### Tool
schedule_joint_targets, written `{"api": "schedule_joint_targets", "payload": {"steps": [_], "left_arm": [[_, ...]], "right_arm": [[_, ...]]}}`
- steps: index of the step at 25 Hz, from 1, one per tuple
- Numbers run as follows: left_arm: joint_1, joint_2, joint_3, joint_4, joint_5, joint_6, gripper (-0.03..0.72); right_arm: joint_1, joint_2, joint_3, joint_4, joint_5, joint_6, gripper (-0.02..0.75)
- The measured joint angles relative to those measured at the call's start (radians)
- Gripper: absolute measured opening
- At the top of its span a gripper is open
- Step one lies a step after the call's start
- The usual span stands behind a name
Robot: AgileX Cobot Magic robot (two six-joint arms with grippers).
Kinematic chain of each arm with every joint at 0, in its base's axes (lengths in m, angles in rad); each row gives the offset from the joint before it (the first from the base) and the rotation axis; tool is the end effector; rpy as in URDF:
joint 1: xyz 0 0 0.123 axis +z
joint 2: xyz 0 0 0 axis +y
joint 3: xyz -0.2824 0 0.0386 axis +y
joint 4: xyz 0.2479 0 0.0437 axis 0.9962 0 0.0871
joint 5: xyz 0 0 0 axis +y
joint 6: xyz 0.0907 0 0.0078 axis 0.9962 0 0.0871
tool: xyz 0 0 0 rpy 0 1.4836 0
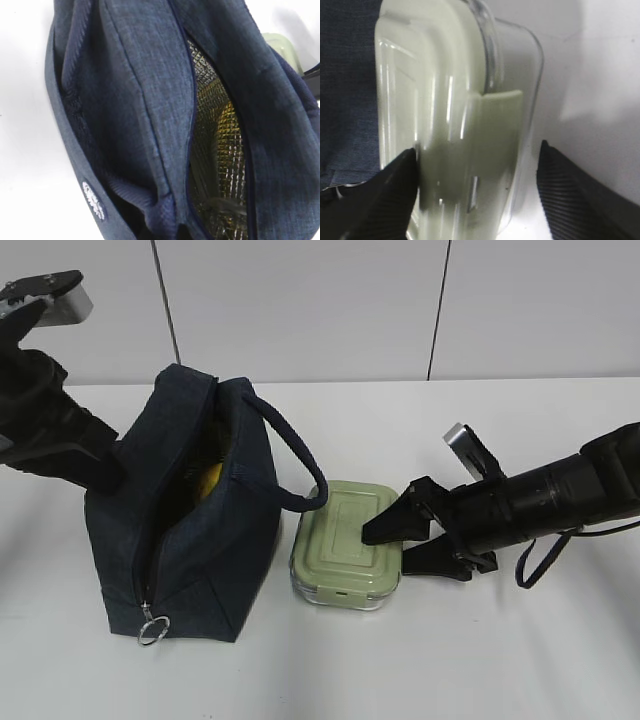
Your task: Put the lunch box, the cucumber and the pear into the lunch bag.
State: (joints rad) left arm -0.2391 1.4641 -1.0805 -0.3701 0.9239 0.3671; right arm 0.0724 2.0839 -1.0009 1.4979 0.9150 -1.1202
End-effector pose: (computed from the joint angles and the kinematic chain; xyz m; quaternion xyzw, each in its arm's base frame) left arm 0.2727 -0.0936 0.2748 0.2091 0.9487 -0.1526 0.1815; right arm 0.3466 0.0974 0.1022 0.0087 0.8783 0.4617 0.1236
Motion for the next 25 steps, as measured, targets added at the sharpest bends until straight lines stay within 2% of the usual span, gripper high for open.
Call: {"api": "schedule_joint_targets", "payload": {"steps": [2,3,4,12,17,25], "left_arm": [[0.0,0.0,0.0,0.0,0.0,0.0,0.003],[0.0,0.0,0.0,0.0,0.0,0.0,0.003],[0.0,0.0,0.0,0.0,0.0,0.0,0.003],[0.0,0.0,0.0,0.0,0.0,0.0,0.003],[0.0,0.0,0.0,0.0,0.0,0.0,0.003],[0.0,0.0,0.0,0.0,0.0,0.0,0.003]], "right_arm": [[0.0,0.002,0.0,0.006,0.008,-0.003,0.455],[0.0,0.002,0.0,0.015,0.012,-0.002,0.368],[0.0,0.002,0.0,0.02,0.014,-0.001,0.328],[0.0,-0.011,0.0,0.016,0.013,-0.001,0.321],[-0.004,-0.108,0.005,-0.038,-0.062,-0.005,0.32],[-0.077,-0.268,0.005,-0.131,-0.081,0.041,0.316]]}}
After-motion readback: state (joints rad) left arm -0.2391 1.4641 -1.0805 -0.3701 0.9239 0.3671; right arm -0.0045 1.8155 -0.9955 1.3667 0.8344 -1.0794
